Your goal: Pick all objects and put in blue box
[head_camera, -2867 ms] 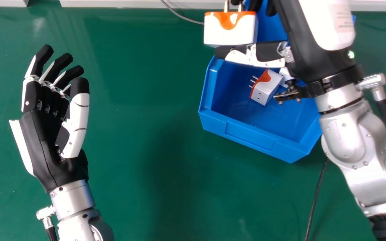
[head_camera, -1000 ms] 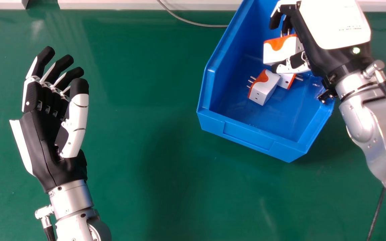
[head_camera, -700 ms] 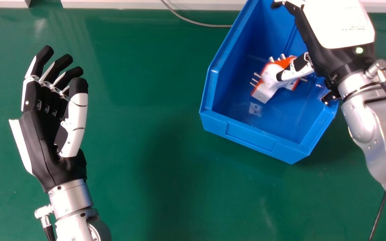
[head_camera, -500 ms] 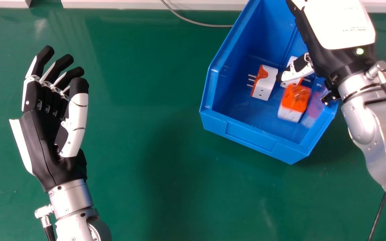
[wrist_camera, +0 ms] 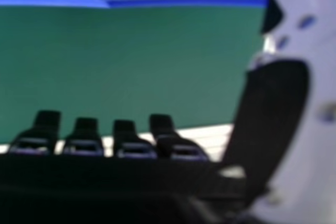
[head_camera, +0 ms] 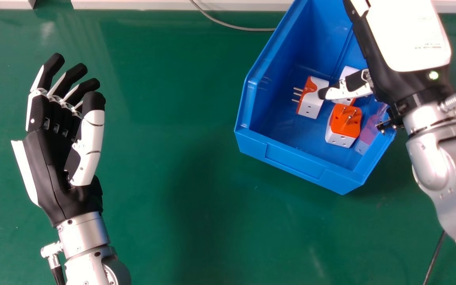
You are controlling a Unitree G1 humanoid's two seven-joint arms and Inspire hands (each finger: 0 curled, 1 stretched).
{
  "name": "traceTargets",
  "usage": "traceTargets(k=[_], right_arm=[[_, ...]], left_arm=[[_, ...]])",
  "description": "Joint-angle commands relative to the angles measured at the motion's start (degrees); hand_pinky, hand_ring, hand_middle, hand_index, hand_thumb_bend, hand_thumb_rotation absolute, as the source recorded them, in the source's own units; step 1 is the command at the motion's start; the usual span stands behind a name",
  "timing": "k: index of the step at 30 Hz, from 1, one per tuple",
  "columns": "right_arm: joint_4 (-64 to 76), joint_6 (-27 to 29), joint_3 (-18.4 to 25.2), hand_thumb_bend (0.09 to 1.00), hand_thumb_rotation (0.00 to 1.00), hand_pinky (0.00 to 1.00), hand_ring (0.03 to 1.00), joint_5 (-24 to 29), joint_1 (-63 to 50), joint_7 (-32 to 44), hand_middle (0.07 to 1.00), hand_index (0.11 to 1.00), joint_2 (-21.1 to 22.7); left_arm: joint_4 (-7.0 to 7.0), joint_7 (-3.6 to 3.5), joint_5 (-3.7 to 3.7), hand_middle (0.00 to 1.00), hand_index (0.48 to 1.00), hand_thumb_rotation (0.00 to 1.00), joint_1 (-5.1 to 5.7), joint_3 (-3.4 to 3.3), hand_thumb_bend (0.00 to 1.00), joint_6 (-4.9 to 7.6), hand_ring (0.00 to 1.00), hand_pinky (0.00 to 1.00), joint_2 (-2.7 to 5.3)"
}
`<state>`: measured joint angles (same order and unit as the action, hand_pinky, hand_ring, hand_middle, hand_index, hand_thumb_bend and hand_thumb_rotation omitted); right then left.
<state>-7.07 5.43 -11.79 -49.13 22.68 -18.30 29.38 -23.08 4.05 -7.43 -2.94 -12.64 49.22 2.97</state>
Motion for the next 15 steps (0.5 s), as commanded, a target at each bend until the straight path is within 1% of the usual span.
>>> traceTargets(k=[1,2,3,6,9,12,15], right_arm=[[5.4,1.3,3.3,0.927,0.2,0.95,1.0,1.8,-0.6,-4.1,1.0,0.965,-0.8],[6.5,2.1,4.1,0.912,0.22,0.95,1.0,2.2,-1.3,-5.7,1.0,0.972,-1.3],[7.0,3.2,4.6,0.912,0.22,0.95,1.0,2.4,-1.8,-7.6,1.0,0.972,-1.7],[6.7,7.8,6.0,0.873,0.33,0.92,1.0,4.1,-3.0,-12.7,1.0,0.986,-2.9],[5.6,12.9,7.3,0.839,0.43,0.9,1.0,6.2,-4.2,-17.9,1.0,0.993,-4.5],[6.2,15.0,8.2,0.81,0.54,0.92,1.0,7.6,-6.7,-20.8,1.0,0.997,-7.1],[6.7,18.0,8.7,0.784,0.64,0.92,1.0,12.0,-9.7,-20.9,1.0,0.999,-10.3]], left_arm=[[1.36,-0.62,-0.26,0.75,0.8,0.43,0.06,0.11,0.65,0.44,0.69,0.63,-0.35],[1.37,-0.71,-0.17,0.75,0.8,0.43,0.1,0.03,0.65,0.47,0.69,0.63,-0.4],[1.35,-0.72,-0.03,0.75,0.8,0.43,0.12,-0.04,0.65,0.5,0.69,0.63,-0.43],[1.32,-0.81,0.21,0.75,0.802,0.43,0.25,-0.13,0.64,0.57,0.69,0.63,-0.59],[1.05,-0.71,0.56,0.75,0.804,0.42,0.27,-0.25,0.64,0.68,0.69,0.63,-0.74],[0.41,-1.12,0.36,0.76,0.806,0.43,0.09,-0.22,0.64,0.89,0.69,0.63,-1.03],[-0.27,-1.49,0.11,0.76,0.806,0.43,-0.02,-0.21,0.64,1.38,0.69,0.63,-1.17]])
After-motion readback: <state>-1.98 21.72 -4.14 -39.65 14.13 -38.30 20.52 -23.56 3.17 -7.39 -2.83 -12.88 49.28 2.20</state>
